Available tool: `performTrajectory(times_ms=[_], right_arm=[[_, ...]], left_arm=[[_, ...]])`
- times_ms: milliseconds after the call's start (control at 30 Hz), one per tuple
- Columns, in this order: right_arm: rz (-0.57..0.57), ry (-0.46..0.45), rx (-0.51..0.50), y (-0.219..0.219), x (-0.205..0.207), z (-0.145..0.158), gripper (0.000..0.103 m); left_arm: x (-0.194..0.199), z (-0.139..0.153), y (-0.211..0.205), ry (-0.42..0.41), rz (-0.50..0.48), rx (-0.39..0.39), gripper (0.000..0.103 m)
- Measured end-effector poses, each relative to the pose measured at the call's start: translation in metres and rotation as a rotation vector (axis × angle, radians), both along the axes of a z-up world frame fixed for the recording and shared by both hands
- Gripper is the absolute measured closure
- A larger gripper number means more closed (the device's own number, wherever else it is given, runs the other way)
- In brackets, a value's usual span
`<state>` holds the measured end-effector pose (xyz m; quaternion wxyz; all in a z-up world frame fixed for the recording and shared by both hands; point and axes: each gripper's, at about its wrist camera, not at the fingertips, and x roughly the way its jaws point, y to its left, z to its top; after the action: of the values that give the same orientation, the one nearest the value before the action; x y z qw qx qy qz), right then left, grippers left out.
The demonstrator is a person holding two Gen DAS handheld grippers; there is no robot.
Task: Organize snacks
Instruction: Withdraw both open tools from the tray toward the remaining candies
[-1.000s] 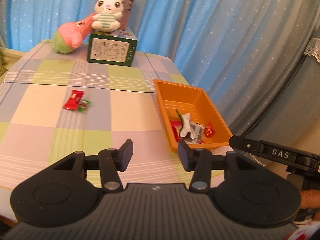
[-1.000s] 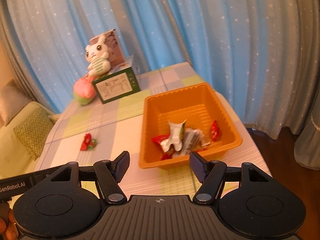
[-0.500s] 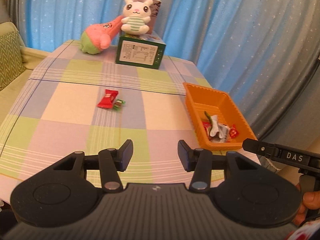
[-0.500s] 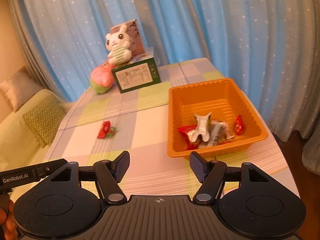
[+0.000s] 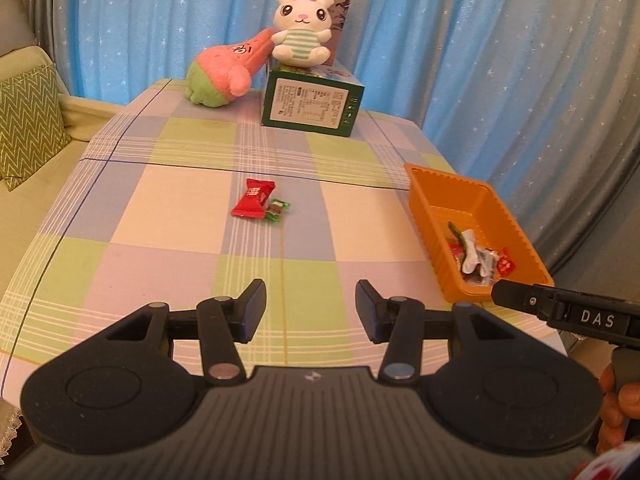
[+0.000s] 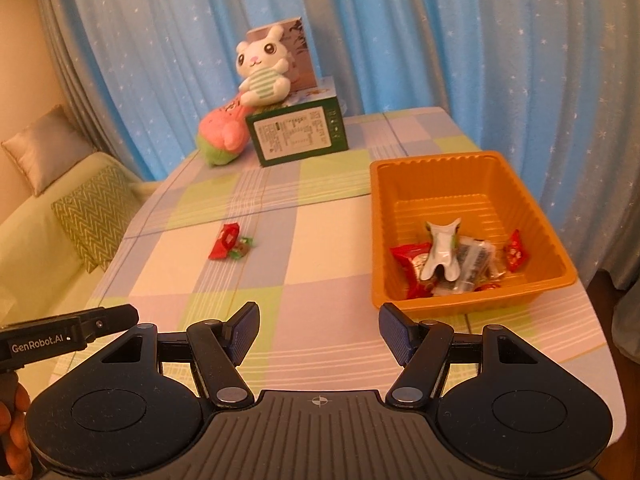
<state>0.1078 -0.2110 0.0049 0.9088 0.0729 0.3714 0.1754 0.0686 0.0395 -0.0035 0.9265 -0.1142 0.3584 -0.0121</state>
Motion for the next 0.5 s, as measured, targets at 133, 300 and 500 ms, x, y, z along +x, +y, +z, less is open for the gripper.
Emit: performTrajectory(times_ms=[133, 300, 500], right_arm=[[0.014, 0.004, -0.005, 0.014, 0.012, -0.01, 0.037], [0.04, 0.009, -0.006, 0.034, 0.034, -0.021, 0.037], [0.078, 0.004, -0.018, 0.061, 0.069, -0.039, 0.037]], left_arm=[[0.013, -0.009, 0.01, 0.014, 0.003, 0.01, 0.058], [0.035, -0.019, 0.025, 0.03, 0.013, 0.024, 0.058], [0.068, -0.032, 0.04, 0.042, 0.014, 0.04, 0.058]])
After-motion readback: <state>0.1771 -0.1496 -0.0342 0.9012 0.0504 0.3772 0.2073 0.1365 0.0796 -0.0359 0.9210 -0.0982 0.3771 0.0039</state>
